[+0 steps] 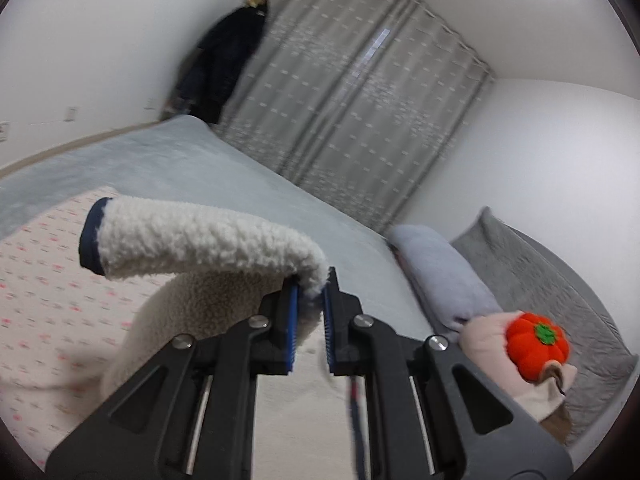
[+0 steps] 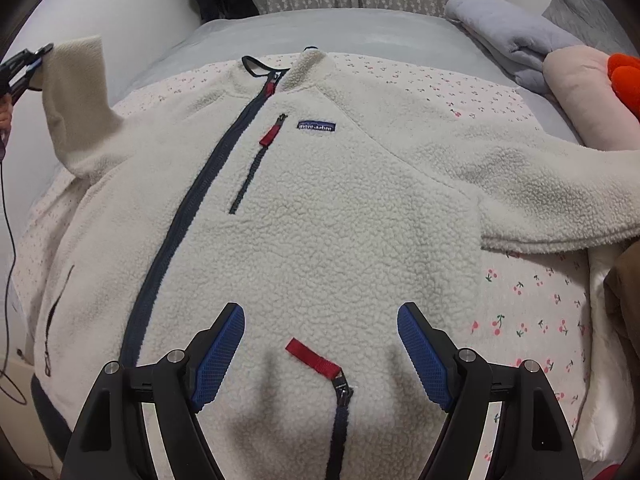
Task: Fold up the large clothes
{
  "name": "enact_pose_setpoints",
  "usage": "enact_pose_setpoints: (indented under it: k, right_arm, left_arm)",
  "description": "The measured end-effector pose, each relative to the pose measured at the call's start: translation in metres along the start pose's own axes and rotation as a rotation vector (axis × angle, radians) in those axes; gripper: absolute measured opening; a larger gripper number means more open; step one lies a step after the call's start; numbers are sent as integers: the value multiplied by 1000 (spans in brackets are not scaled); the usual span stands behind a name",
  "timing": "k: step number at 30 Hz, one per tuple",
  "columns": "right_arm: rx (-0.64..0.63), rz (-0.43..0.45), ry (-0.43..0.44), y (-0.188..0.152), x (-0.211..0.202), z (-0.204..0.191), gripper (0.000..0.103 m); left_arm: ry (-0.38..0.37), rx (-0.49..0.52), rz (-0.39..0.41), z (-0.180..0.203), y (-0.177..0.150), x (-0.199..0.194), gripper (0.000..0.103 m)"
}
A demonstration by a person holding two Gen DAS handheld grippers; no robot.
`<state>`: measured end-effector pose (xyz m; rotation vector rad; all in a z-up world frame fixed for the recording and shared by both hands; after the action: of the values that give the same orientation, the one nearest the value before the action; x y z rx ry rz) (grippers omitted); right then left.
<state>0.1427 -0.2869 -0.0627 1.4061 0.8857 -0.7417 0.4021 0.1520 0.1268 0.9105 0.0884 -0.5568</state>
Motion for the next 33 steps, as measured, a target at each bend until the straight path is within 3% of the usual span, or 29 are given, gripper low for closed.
enact_pose_setpoints:
  k: [5, 11, 17, 21, 24, 26, 27, 28, 33]
  right_arm:
    - [21, 21, 27, 10, -2, 6, 81]
    - [45, 13, 35, 13, 6, 14, 81]
    - [51, -7, 50, 11, 15, 15, 81]
    - [48, -14, 61, 16, 21, 10, 81]
    - [36, -12, 67, 22, 22, 3, 81]
    - [16, -1, 70, 28, 21, -3, 81]
    - [8, 3, 71, 30, 21, -6, 81]
    - [1, 5, 72, 33, 22, -9, 81]
    - [-67, 39, 76, 62, 23, -38, 81]
  left_arm:
    - [-118, 46, -115, 49, -42, 34, 12]
    - [-172, 66, -324, 76, -127, 87, 12]
    - [-124, 93, -646, 48, -238, 110, 13]
    - [-68, 148, -810, 25, -289, 114, 16]
    - [-87, 245, -788, 22, -295, 86, 25]
    - [-102, 298, -803, 25, -286, 66, 61]
    - [-94, 324, -789, 26, -282, 56, 67]
    - [-86, 355, -759, 25, -273, 43, 71]
    - [-23, 448, -661, -1, -222, 3, 72]
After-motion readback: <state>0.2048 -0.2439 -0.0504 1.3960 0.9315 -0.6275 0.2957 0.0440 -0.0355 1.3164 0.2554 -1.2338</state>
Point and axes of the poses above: each gripper's, at about its wrist camera, not at the fingertips, and x roughly the way its jaws point, z to its right, y to its top, the point moved 1 cm from there along x, roughly the way its jaws point, and after that the axes turned 5 degrees about -x, right-handed, at the moved point
